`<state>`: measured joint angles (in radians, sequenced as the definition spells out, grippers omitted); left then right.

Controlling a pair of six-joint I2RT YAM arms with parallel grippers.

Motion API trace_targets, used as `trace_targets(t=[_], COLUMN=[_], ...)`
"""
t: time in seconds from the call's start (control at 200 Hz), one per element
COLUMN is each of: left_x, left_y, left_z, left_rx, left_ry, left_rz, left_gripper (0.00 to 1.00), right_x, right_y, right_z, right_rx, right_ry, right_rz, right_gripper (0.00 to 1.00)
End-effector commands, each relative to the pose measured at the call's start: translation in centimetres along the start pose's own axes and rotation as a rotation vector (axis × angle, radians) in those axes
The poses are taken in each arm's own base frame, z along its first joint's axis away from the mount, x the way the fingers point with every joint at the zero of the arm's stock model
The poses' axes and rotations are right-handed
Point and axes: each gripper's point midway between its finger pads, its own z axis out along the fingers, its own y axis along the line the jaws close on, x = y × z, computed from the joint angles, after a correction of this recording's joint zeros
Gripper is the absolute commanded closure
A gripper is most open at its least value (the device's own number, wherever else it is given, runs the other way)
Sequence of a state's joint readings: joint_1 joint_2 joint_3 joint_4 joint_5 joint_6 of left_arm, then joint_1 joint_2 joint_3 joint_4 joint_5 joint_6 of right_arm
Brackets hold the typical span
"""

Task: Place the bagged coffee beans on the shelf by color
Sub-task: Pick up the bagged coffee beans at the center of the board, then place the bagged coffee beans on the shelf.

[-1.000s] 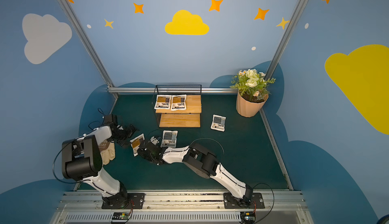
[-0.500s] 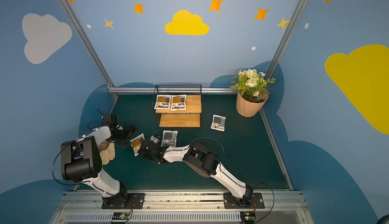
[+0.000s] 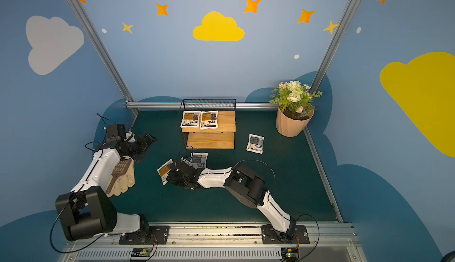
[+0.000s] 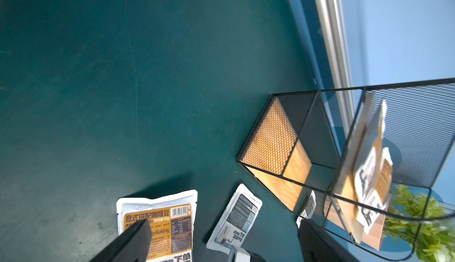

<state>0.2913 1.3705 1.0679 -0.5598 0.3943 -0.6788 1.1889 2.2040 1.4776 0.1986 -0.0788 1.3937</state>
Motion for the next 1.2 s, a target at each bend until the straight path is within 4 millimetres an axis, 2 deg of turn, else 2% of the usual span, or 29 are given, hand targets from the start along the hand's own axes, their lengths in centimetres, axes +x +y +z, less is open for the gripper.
trace_targets(t=[0.0, 0.345, 0.556, 0.696, 0.881, 0.996, 1.091, 1.196], left_x=[1.1, 4.0, 6.2, 8.7, 11.9, 12.6, 12.8, 12.9], left_y=[-1.5, -5.5, -8.1, -10.5, -12.3, -13.4, -14.6, -16.2], left_z=[-1.6, -6.2, -8.7, -9.7, -10.1, -10.2, -10.2, -9.9], left_rx=[0.055, 0.138, 0.196, 0.222, 0.232, 0.24, 0.253, 0.271], left_ry=[0.019, -0.038, -0.038, -0.005, 0.048, 0.053, 0.06, 0.082], left_rz=[0.02, 0.135, 0.161, 0.226, 0.288, 0.327, 0.356, 0.391], left_gripper=[0.0, 0.0, 0.0, 0.0, 0.0, 0.0, 0.0, 0.0], right_x=[0.3, 0.3, 0.1, -0.7, -3.2, -5.6, -7.8, -10.1], right_y=[2.4, 3.6, 4.0, 4.5, 5.1, 5.4, 5.8, 6.2], right_z=[-3.1, -9.3, -14.3, -18.3, -23.8, -26.7, -28.4, -29.4], right_rx=[-0.034, -0.088, -0.157, -0.203, -0.229, -0.241, -0.257, -0.261], right_ry=[0.041, 0.09, 0.097, 0.06, -0.033, -0.146, -0.218, -0.263], right_rz=[-0.045, -0.124, -0.146, -0.168, -0.18, -0.169, -0.177, -0.152], right_gripper=[1.0, 1.0, 1.0, 1.0, 1.0, 1.0, 1.0, 1.0])
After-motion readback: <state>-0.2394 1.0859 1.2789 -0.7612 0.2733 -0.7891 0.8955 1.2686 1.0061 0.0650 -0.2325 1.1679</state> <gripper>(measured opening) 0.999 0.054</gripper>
